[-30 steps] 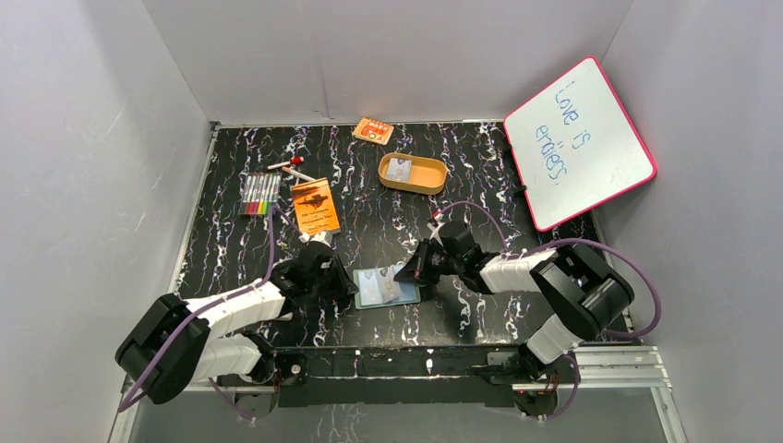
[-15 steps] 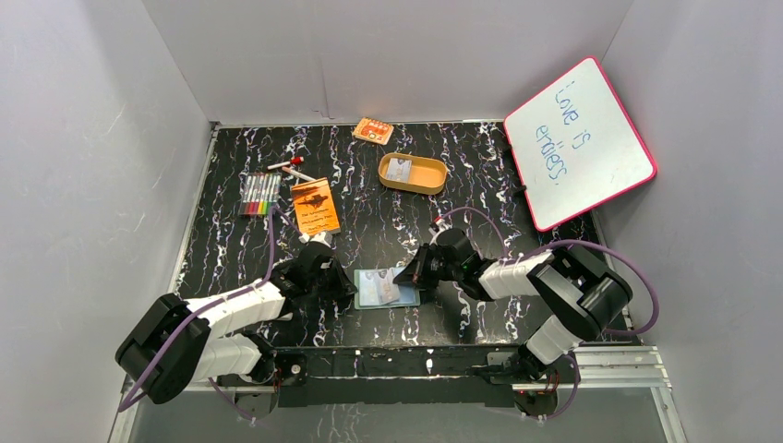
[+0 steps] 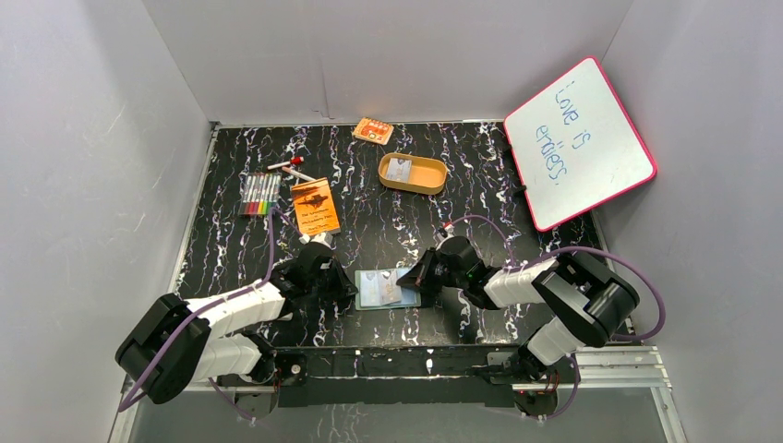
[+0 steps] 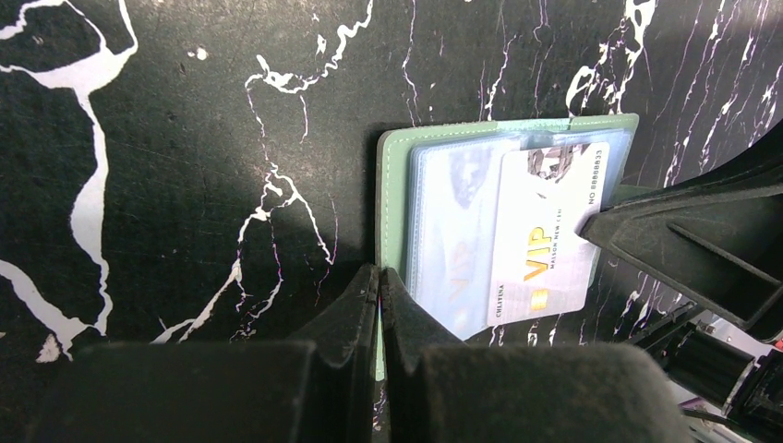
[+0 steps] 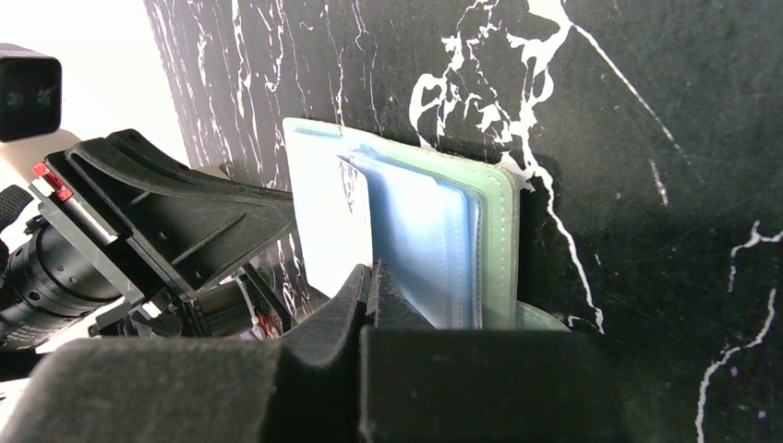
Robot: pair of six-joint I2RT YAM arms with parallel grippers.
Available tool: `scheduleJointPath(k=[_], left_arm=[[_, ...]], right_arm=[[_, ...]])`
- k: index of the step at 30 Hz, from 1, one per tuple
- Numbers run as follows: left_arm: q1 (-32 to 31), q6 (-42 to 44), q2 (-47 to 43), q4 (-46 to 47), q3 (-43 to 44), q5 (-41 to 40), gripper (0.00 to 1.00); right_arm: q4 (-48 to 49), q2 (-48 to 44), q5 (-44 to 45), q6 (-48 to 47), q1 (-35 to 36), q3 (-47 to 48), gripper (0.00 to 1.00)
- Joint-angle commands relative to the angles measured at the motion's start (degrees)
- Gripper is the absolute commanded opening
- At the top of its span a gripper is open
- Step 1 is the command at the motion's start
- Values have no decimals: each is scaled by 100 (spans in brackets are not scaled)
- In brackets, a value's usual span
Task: Put the credit cards into the card holder
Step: Insert the credit card into the card holder.
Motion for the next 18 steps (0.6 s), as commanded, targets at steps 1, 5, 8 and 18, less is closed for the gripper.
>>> scheduleJointPath(k=[1, 5, 8, 18], left_arm=[[-3, 2, 30, -214, -157, 101, 0], [-4, -14, 56, -185, -156, 125, 0], [-2, -15, 31, -176, -172, 144, 0], [-4, -38, -18, -147, -217, 163, 0]], right_arm=[[117, -50, 198, 65, 46, -34, 0], [182, 30, 180, 112, 96, -8, 0], [209, 78, 209, 153, 135, 10, 0], [262, 307, 233, 212, 376, 165, 0]])
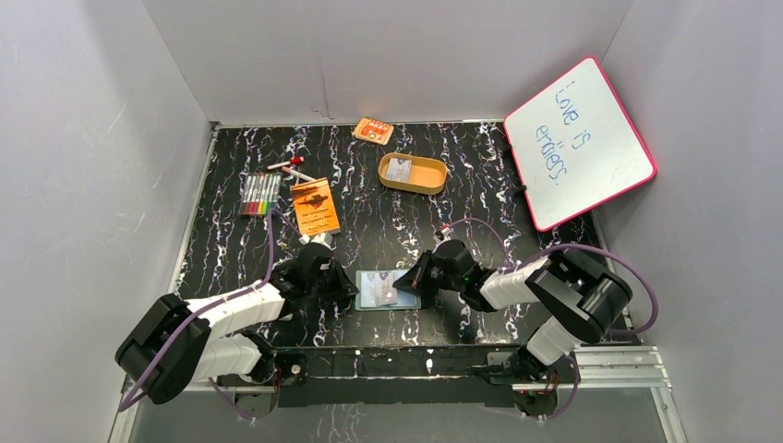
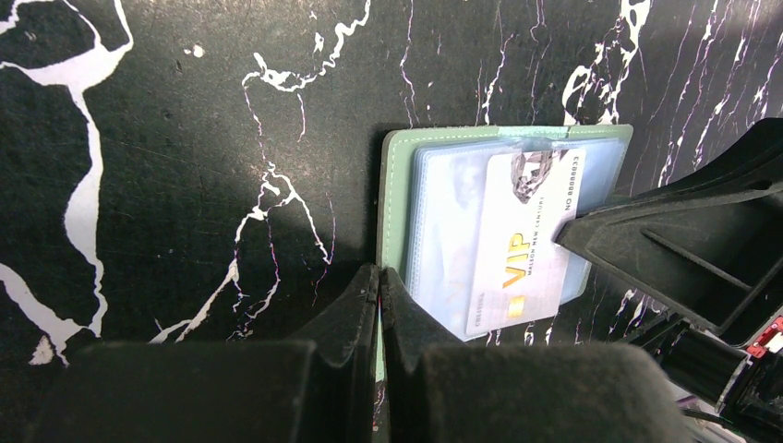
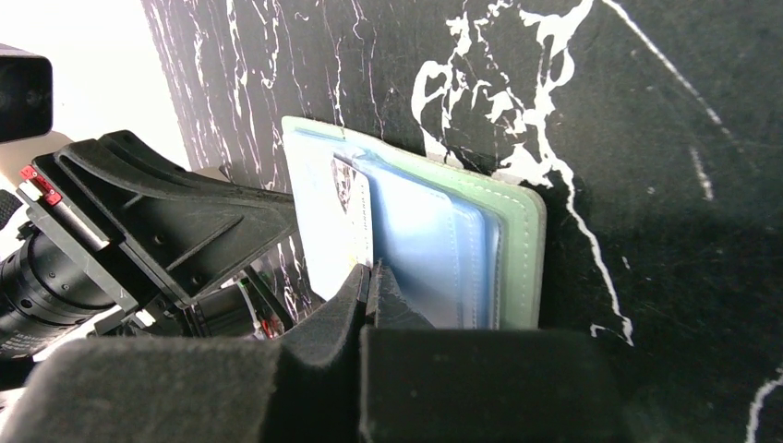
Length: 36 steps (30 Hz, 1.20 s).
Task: Put the credit cards into the card holder
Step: Insert the credit card into the card holder.
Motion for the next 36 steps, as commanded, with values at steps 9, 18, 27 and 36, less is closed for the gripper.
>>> scheduleJointPath(k=[9, 18, 27, 36], left_arm=[[1, 13, -33, -232, -182, 145, 0], [-4, 0, -88, -236, -210, 152, 0], [-4, -16, -175, -308, -215, 71, 0], [-3, -30, -221, -305, -219, 93, 0]], right_arm=[[150, 378, -78, -78, 293, 373, 0], [242, 556, -128, -68, 469, 530, 0], [-144, 224, -88, -149, 471, 463, 30], [-173, 269, -233, -202, 480, 576, 40]])
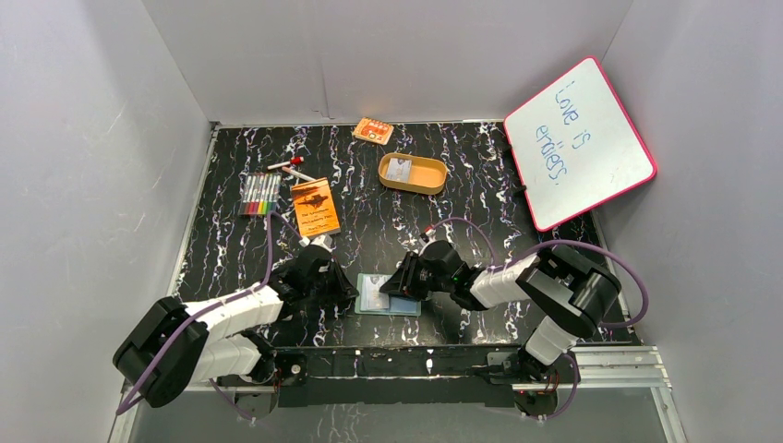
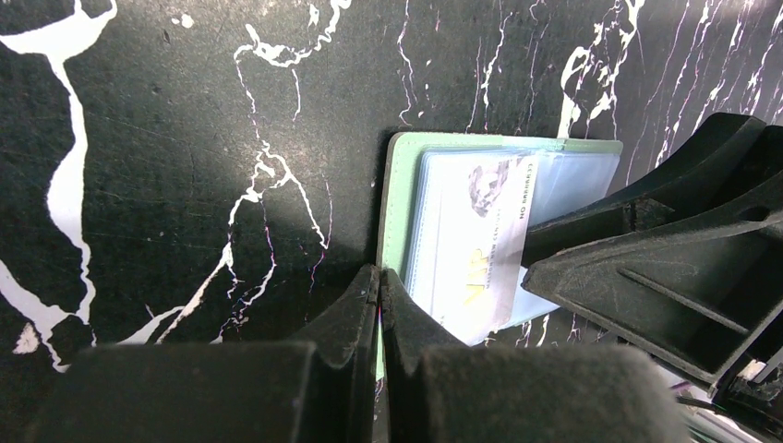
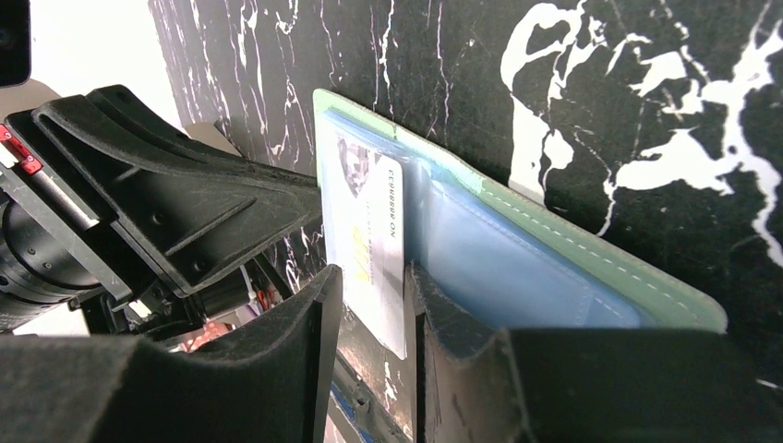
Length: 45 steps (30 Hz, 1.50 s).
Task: Put the credit cards into the card holder
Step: Insert the credit card into the card holder.
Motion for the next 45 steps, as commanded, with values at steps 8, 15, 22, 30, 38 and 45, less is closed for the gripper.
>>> scheduleJointPath(k=[8, 15, 22, 30, 38, 45], left_arm=[[-4, -39, -126, -149, -173, 156, 0], [-3, -74, -216, -83, -241, 217, 0], [-4, -69, -436, -330, -227, 94, 0], [2, 76, -872, -1115, 24, -389, 0], [-1, 76, -1226, -1364, 176, -572, 13], [2, 102, -1435, -1732, 543, -686, 54]], right_arm=[[-72, 50, -203, -29, 150, 368, 40], [-52, 206, -207, -11, 254, 522, 41], [-560, -29, -41, -284, 268, 636, 42], [-2017, -656, 474, -747, 278, 932, 56], [-2864, -1381, 950, -1201, 279, 1077, 58], [-3218, -1893, 963, -1640, 200, 874, 55]])
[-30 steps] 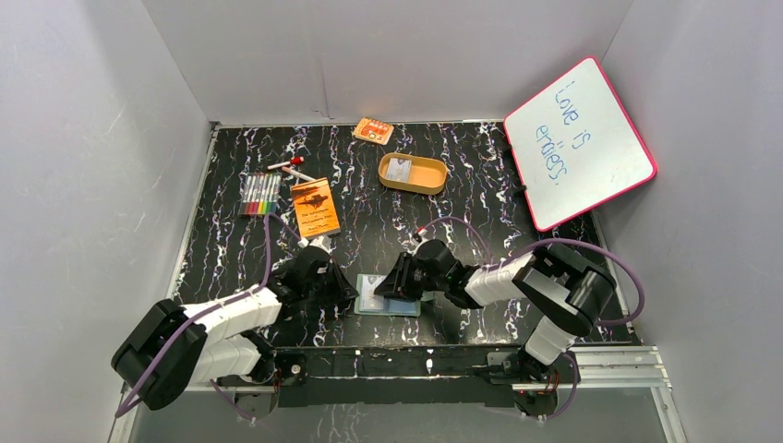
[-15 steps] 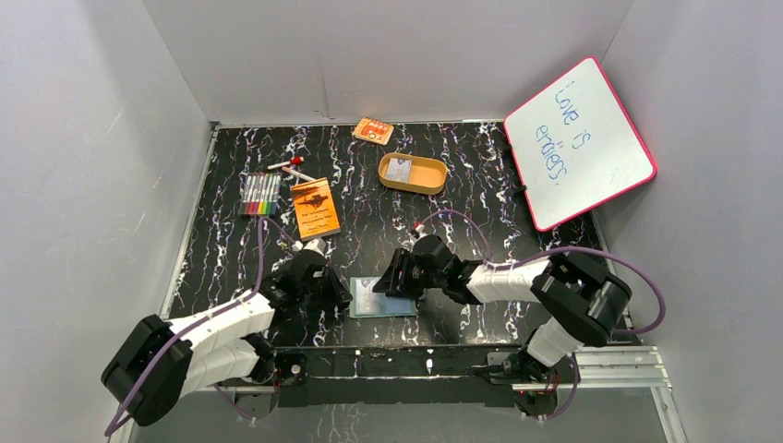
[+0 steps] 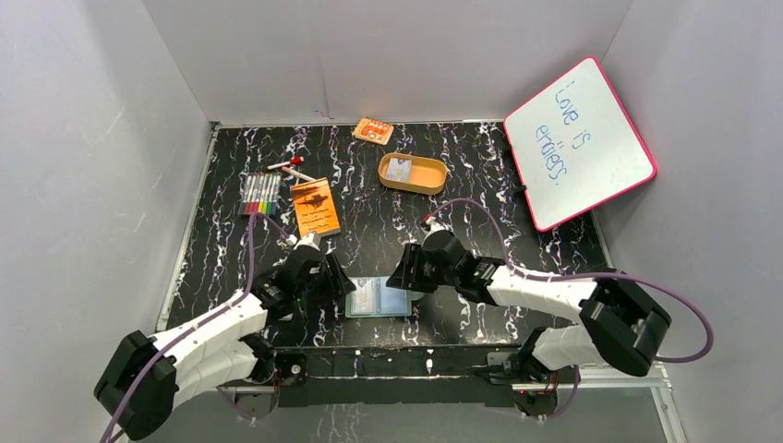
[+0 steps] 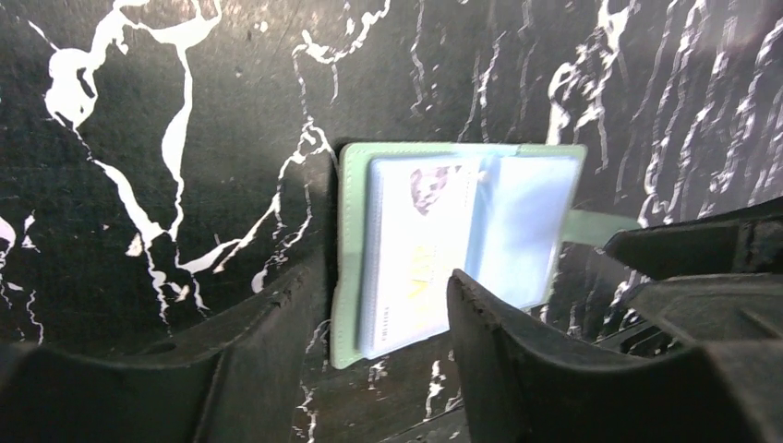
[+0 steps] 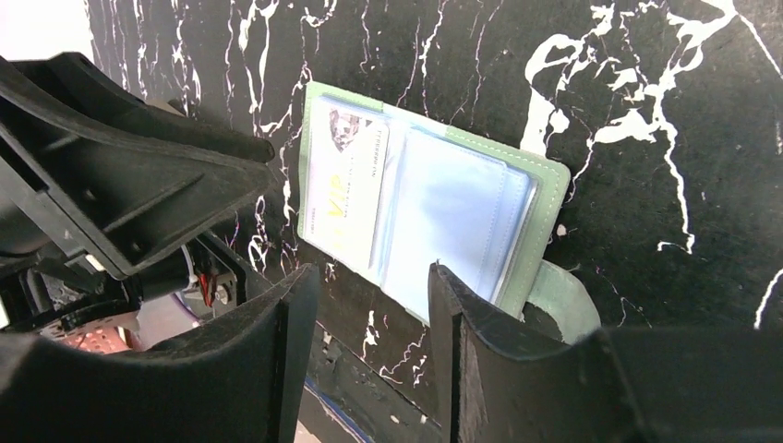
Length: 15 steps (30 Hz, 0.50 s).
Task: Put the credit cards into the card holder
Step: Insert the credit card into the card holder, then pick up the credit card from the storage box.
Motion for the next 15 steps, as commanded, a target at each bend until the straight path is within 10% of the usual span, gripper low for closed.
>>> scheduleJointPath(k=[1, 15], left_arm=[[4, 51, -280, -397, 438, -168, 57], [-2, 322, -335, -598, 950, -310, 59]], right_arm=[[-222, -269, 52, -403, -73, 1, 53], [-388, -1101, 487, -1373, -1805, 579, 55]])
